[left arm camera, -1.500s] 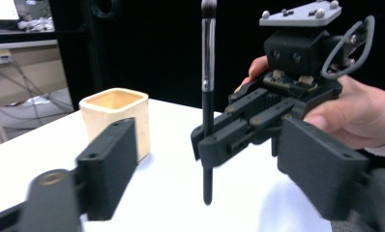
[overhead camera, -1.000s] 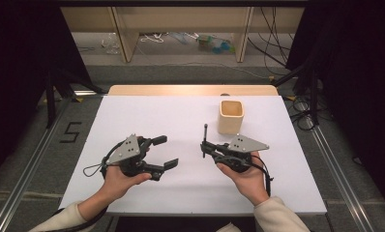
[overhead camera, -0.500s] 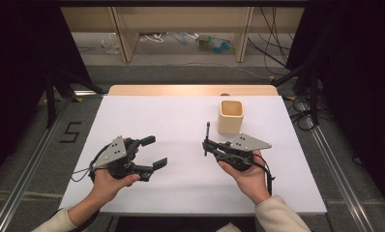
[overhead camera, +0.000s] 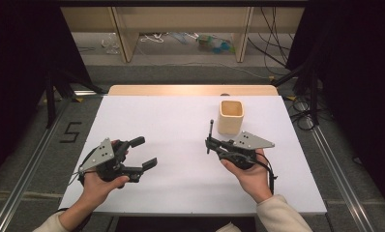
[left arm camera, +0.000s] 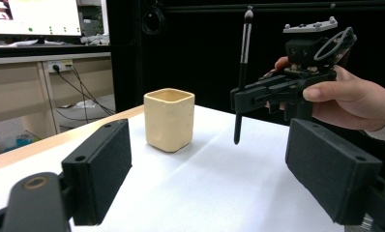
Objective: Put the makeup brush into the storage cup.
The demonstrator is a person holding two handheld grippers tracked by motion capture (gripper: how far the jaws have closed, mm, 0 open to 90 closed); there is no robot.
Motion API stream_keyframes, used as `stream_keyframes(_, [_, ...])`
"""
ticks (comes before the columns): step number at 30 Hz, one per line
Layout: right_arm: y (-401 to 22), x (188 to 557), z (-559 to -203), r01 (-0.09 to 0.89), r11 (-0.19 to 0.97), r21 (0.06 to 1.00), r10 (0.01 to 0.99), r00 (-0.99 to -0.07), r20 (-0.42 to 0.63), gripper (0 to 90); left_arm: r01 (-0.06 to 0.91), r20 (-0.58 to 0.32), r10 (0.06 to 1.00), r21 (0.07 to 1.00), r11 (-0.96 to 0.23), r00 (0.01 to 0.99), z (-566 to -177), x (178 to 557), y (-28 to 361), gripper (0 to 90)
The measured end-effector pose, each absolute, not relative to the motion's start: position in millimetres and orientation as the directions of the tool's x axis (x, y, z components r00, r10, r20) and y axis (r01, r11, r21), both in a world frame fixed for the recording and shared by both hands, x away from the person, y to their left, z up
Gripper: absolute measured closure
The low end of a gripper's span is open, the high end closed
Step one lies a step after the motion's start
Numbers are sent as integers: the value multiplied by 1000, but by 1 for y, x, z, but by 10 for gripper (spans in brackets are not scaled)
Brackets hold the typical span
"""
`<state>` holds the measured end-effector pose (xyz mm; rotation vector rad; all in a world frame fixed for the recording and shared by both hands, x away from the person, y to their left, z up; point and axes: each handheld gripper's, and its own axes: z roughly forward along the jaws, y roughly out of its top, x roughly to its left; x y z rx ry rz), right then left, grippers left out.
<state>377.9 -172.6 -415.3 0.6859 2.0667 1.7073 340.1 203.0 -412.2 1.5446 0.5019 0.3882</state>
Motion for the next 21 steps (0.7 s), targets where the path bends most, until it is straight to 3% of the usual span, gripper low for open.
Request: stream_keyframes(21, [-184,385,-411,147,129,981,620,-784,36,841,78,-63,579,997,-1,813,-415,336,219,166])
